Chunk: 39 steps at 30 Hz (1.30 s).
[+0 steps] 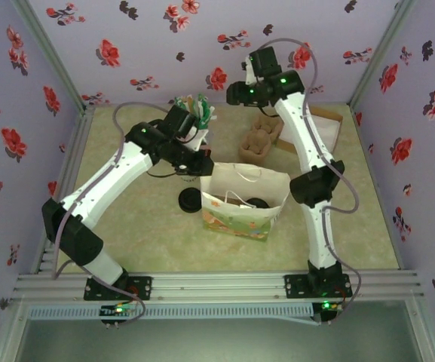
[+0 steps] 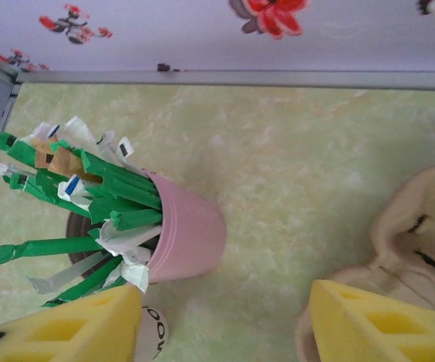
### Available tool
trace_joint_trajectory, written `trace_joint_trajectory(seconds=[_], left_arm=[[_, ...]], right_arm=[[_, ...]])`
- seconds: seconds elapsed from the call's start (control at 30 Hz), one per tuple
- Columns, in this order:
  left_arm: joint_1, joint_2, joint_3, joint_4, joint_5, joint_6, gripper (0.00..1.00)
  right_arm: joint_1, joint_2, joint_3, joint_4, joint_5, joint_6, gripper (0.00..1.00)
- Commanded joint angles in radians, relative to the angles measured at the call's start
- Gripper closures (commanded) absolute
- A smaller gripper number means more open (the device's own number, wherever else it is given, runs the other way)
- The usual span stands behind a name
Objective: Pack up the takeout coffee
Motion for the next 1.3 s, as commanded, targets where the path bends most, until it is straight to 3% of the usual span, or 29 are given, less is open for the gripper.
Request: trace_joint_trajectory(seconds=[0.0, 0.3, 0.67, 0.83, 0.93, 1.27], left_arm=[[0.012, -0.027, -0.013, 0.004, 0.007, 0.021, 1.00], [0.032, -0.038, -0.021, -0.012, -0.002, 0.035, 1.00], [0.037, -0.024, -0.015, -0.028, -0.002, 0.052, 1.00], [0.038, -0.022, -0.014, -0.028, -0.002, 0.052, 1.00], [0.037, -0.017, -0.012, -0.032, -0.002, 0.052, 1.00], [0.038, -0.013, -0.009, -0.039, -0.009, 0.052, 1.00]], right_arm=[[0.025, 0.010, -0.009, 0.089, -0.079, -0.044, 0.41], [0.082, 0.037, -0.042, 0.151, -0.124, -0.143, 0.44], [0.073, 0.085, -0.048, 0.150, -0.115, -0.171, 0.63], [0.071, 0.099, -0.048, 0.164, -0.130, -0.172, 0.67], [0.071, 0.105, -0.048, 0.172, -0.142, -0.172, 0.76], [0.071, 0.124, -0.062, 0.198, -0.165, -0.169, 0.75]])
